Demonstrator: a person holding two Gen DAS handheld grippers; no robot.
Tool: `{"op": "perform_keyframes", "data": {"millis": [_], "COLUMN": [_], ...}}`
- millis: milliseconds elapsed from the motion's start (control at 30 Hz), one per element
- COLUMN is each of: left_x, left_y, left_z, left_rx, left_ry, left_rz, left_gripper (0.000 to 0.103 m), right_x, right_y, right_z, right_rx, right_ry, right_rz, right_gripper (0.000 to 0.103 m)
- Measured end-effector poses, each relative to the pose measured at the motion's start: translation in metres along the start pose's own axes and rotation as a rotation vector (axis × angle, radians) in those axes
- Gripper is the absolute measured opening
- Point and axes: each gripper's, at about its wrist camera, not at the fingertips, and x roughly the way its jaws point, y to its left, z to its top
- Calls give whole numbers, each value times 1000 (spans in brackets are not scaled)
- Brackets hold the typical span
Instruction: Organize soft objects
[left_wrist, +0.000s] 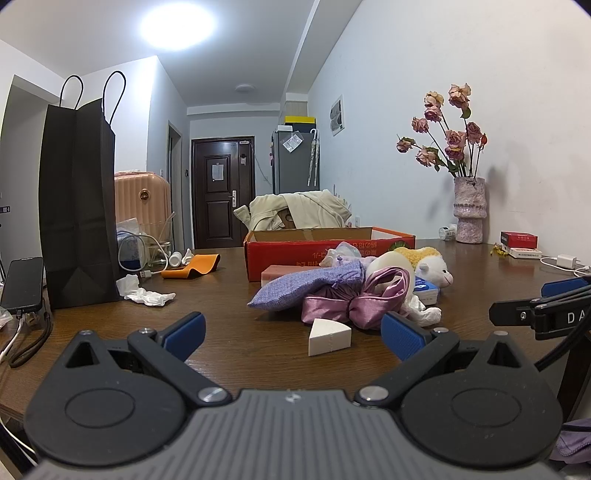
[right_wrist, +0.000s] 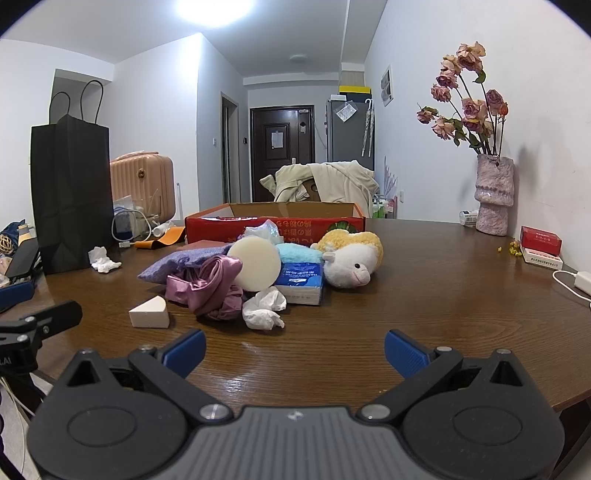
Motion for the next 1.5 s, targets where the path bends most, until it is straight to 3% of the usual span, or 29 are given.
{"op": "perform_keyframes", "data": {"millis": [333, 600, 700, 767, 867, 933, 1067, 1133, 1167, 1233, 1500], "left_x": [0, 27, 44, 57, 80, 98, 121, 126, 127, 126, 100], "left_y": [-1, 2, 3, 2, -4, -9, -12, -11, -10, -10, -9], "left_z": [-2, -2, 8, 16, 21, 23, 21, 19, 17, 16, 26], "left_rx": [8, 28, 44, 49, 49, 56, 45, 38, 27, 28, 50], "left_ry": [-2, 86, 98, 114, 168, 240, 307, 329, 338, 334, 291], "left_rz": [-14, -35, -61, -92, -115, -135, -135, -141, -163, -164, -172], "left_gripper": [103, 103, 101, 99, 88, 71, 59, 39, 36, 33, 30], "right_x": [0, 14, 31, 49, 73, 85, 110, 116, 118, 121, 94], "right_y": [0, 6, 8, 10, 11, 14, 16, 15, 16, 15, 10], "right_z": [-1, -2, 7, 16, 24, 28, 33, 36, 37, 37, 33], "right_rx": [3, -20, -29, -29, 1, -8, -19, -15, -22, -24, 3], "right_ry": [4, 28, 50, 108, 158, 176, 236, 241, 242, 251, 209], "right_rz": [0, 23, 47, 57, 97, 104, 98, 111, 114, 116, 118], "right_gripper": [103, 102, 87, 71, 64, 58, 45, 37, 32, 24, 21]}}
